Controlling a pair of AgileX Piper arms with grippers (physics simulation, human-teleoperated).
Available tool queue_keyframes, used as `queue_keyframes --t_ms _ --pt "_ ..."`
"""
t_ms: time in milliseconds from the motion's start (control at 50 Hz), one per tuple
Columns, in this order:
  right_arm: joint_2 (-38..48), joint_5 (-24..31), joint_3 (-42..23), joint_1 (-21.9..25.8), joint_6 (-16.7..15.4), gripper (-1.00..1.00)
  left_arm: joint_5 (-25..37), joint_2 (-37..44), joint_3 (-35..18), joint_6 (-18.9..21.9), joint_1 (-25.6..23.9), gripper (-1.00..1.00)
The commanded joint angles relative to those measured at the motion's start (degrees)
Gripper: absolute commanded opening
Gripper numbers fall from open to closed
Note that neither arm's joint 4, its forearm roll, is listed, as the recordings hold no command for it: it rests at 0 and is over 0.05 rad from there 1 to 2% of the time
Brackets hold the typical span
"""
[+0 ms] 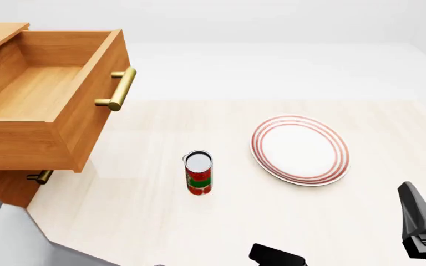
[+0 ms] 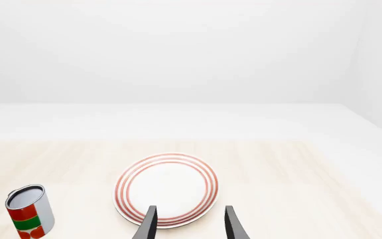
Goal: Put the bowl in the top drawer of the cabinet.
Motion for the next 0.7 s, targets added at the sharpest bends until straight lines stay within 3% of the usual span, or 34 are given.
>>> queue_keyframes --t_ms 20,700 --pt "0.0 0.0 0.0 0.0 0.0 1.0 -0.6 0.4 -0.1 -0.3 -0.2 -1.0" --pt "0.0 0.0 0.0 0.0 0.0 1.0 6.5 -8.6 1.0 4.8 5.2 -1.0"
